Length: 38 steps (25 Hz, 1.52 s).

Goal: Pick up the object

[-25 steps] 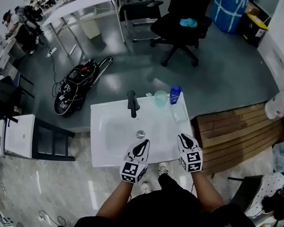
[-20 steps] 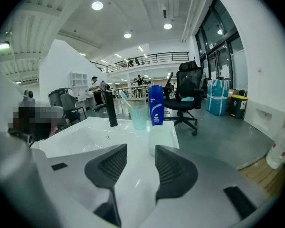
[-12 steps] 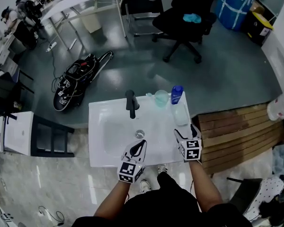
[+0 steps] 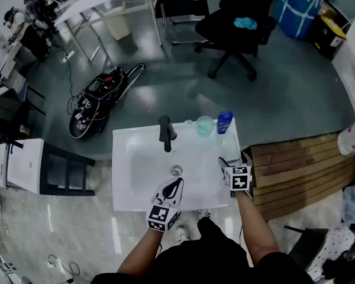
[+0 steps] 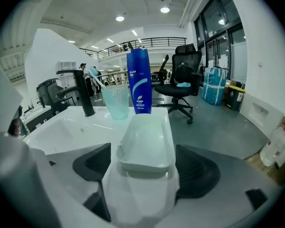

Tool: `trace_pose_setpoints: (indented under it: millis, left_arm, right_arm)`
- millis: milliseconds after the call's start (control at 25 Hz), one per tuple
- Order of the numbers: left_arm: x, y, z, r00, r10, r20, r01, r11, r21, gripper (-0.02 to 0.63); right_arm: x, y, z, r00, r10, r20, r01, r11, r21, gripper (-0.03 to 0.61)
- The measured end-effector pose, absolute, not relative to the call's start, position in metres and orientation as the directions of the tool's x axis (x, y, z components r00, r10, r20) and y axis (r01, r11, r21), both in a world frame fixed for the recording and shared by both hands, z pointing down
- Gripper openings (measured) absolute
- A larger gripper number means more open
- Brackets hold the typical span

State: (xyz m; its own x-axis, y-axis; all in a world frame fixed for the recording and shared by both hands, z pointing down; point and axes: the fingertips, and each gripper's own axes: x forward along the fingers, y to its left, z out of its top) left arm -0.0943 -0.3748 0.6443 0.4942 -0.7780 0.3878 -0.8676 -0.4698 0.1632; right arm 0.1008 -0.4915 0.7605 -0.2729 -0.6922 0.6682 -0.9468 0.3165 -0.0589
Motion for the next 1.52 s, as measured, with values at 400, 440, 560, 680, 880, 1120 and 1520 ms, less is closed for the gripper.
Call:
trace_pose_setpoints:
  millis: [400,440,560,680,880,1120,1520]
  left_arm:
    - [-0.096,-0.370,0.650,0.483,-0.780,0.398,-0.874,-0.455,0.169,0.018]
    - [-0.095,-0.369,0.650,0.483,-0.779,0.400,-0.874,-0.457,0.167,0.018]
    - [-0.092,-0.367,0.645,0.489,-0.779,0.392,-0.871,-0.464,0.164,0.018]
    - [-0.093,-0.367,0.639,0.490,-0.784,0.381,-0.870,-0.471,0.149,0.018]
    - [-0.090,-0.367,0.634,0.501,-0.784,0.365,-0.862,-0.487,0.137,0.018]
    - [-0.090,-0.357,0.623,0.520,-0.780,0.348,-0.851,-0.506,0.138,0.018]
    - [-0.087,-0.350,0.580,0.543,-0.801,0.253,-0.839,-0.530,0.123,0.018]
  right_arm:
    - [0.105,-0.505,0.773,-0.210,-0.650,0.731,-0.960,0.278,-0.030,0.405]
    - [0.105,-0.505,0.773,-0.205,-0.649,0.732,-0.961,0.275,-0.026,0.403]
    - [0.107,-0.503,0.770,-0.201,-0.660,0.724,-0.962,0.274,-0.018,0.399]
    - [0.106,-0.502,0.760,-0.209,-0.684,0.699,-0.960,0.281,-0.012,0.394]
    - [0.112,-0.498,0.728,-0.194,-0.735,0.650,-0.960,0.277,0.027,0.391]
    - [0.103,-0.488,0.671,-0.206,-0.801,0.563,-0.957,0.284,0.053,0.391]
    - [0.090,-0.458,0.566,-0.280,-0.890,0.360,-0.950,0.310,0.027,0.391]
